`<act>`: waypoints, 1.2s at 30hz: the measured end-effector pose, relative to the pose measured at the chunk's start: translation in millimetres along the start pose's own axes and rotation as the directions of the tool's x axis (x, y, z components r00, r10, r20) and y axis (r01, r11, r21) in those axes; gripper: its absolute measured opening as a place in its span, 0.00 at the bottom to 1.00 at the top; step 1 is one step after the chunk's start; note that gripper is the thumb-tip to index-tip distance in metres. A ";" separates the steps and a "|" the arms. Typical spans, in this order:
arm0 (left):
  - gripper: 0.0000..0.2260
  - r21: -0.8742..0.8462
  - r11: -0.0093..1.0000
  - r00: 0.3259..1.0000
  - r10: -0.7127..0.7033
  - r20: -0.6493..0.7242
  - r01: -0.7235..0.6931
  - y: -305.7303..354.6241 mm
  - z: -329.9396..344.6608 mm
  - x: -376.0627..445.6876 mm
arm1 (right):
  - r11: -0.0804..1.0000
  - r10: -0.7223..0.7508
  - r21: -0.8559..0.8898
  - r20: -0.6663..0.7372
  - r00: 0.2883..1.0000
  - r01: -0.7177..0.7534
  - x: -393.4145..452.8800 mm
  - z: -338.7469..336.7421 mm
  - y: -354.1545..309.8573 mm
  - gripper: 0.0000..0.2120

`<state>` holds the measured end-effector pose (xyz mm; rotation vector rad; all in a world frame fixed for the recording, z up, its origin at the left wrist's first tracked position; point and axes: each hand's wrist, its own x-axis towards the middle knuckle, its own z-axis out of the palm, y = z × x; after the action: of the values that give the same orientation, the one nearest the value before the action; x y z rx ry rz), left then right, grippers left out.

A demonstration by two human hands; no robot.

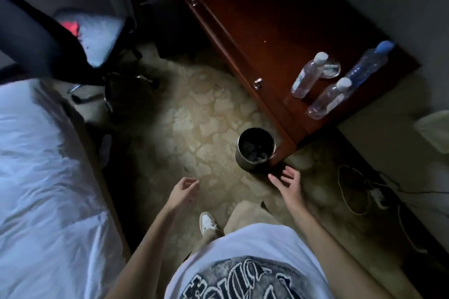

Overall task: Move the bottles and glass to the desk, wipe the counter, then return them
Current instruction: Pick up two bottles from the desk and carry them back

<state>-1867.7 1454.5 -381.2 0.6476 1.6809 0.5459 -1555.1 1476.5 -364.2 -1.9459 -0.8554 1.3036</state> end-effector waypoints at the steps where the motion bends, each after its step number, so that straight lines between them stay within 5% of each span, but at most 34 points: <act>1: 0.09 0.071 0.995 0.997 0.064 0.047 -0.067 29.9 2.7 16.6 | 0.998 -0.043 0.047 -0.067 0.997 0.046 6.4 -1.9 -14.6 0.33; 5: 0.19 0.284 0.872 0.902 0.315 0.295 -0.398 154.7 46.9 74.6 | 0.971 -0.087 0.187 -0.303 0.949 0.149 50.4 -20.2 -61.4 0.41; 10: 0.33 0.280 0.661 0.706 0.558 0.436 -0.696 288.7 126.1 130.6 | 0.943 -0.082 0.268 -0.392 0.916 0.199 117.6 -51.3 -98.9 0.46; 16: 0.43 0.318 0.439 0.533 0.563 0.631 -0.840 375.0 209.3 169.3 | 0.934 -0.036 0.303 -0.446 0.894 0.188 172.0 -66.4 -129.4 0.56; 20: 0.36 0.364 0.206 0.416 0.548 0.726 -0.908 386.0 254.0 186.5 | 0.938 -0.027 0.286 -0.506 0.862 0.198 187.8 -64.4 -140.2 0.49; 23: 0.32 0.343 0.271 0.435 0.485 0.758 -0.900 385.4 273.6 199.3 | 0.947 0.029 0.290 -0.509 0.860 0.140 192.8 -59.4 -139.8 0.43; 26: 0.39 0.237 0.225 0.316 0.439 0.841 -0.945 387.9 280.5 205.2 | 0.913 0.159 0.395 -0.570 0.806 0.100 184.8 -55.9 -131.9 0.48; 30: 0.37 0.234 0.356 0.349 0.305 0.886 -0.905 394.1 289.3 188.2 | 0.850 0.312 0.508 -0.696 0.647 0.137 143.1 -55.0 -121.3 0.47; 33: 0.31 0.185 0.552 0.302 0.128 0.945 -0.813 379.1 301.9 160.4 | 0.803 0.427 0.578 -0.728 0.537 0.145 102.6 -43.5 -99.4 0.30; 36: 0.29 0.193 0.625 0.199 -0.061 0.978 -0.756 350.9 321.5 134.5 | 0.771 0.544 0.622 -0.754 0.367 0.135 62.9 -27.8 -62.8 0.29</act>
<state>-1528.9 1807.2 -307.5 1.6169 0.3802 -0.2375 -1520.6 1559.3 -339.0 -1.8238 0.4139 0.2779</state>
